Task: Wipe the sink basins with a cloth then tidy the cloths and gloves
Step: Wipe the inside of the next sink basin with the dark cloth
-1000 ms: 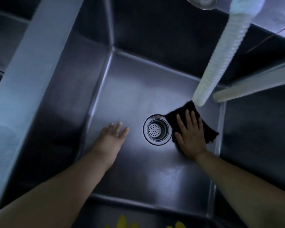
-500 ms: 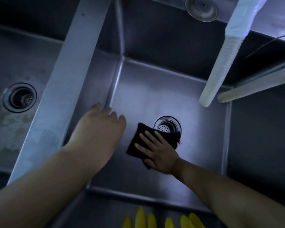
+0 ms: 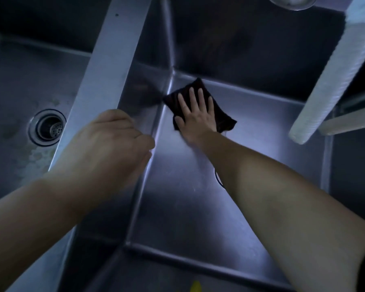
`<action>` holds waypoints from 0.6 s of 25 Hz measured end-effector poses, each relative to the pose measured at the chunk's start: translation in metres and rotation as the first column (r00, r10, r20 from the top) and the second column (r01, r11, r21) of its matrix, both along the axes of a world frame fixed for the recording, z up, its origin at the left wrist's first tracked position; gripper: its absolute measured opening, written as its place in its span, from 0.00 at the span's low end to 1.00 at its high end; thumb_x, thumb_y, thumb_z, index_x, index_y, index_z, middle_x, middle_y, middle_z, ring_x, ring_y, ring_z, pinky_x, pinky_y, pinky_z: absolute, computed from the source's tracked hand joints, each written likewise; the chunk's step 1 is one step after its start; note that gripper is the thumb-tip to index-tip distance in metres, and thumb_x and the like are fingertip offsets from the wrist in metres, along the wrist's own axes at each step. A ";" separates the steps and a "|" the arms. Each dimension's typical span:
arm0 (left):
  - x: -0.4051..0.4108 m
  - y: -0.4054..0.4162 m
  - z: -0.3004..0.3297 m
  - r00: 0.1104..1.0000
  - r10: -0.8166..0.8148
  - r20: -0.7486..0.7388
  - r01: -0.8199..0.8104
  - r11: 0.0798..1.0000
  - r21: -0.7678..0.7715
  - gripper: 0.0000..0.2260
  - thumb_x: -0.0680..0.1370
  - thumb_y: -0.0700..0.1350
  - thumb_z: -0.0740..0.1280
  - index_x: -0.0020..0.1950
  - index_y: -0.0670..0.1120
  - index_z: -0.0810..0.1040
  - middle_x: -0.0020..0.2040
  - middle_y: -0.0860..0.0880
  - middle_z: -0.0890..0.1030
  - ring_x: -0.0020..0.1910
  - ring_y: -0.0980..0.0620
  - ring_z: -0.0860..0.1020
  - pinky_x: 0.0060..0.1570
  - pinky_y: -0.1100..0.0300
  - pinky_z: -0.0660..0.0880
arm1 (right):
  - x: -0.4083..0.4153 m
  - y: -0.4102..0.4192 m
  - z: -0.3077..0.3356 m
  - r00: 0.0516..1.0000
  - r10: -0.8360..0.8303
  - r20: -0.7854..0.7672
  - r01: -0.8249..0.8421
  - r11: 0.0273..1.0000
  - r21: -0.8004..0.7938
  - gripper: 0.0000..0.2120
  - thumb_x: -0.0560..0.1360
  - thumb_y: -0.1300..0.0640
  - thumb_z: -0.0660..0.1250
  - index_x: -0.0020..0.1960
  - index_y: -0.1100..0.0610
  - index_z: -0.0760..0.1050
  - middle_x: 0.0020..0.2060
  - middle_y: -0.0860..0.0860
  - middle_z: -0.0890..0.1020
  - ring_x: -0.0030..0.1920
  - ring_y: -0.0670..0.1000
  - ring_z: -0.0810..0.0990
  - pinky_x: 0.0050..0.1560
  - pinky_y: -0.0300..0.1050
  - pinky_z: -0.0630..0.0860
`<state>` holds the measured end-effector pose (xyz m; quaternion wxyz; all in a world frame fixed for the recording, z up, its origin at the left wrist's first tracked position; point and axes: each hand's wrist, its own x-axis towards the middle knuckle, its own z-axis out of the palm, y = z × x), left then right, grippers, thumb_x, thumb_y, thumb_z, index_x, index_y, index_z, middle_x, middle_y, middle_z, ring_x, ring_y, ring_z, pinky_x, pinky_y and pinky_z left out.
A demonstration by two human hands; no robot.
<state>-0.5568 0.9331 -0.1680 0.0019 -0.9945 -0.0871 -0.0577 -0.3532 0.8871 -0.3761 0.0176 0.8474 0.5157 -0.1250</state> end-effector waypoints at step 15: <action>0.005 -0.004 0.008 0.999 0.036 -0.041 -0.035 0.999 0.029 0.08 0.69 0.38 0.66 0.30 0.43 0.75 0.26 0.44 0.76 0.30 0.42 0.76 0.49 0.56 0.67 | -0.109 -0.089 0.007 0.867 0.497 -0.034 -0.497 0.867 0.031 0.31 0.76 0.43 0.55 0.76 0.53 0.56 0.76 0.59 0.55 0.76 0.62 0.50 0.72 0.65 0.42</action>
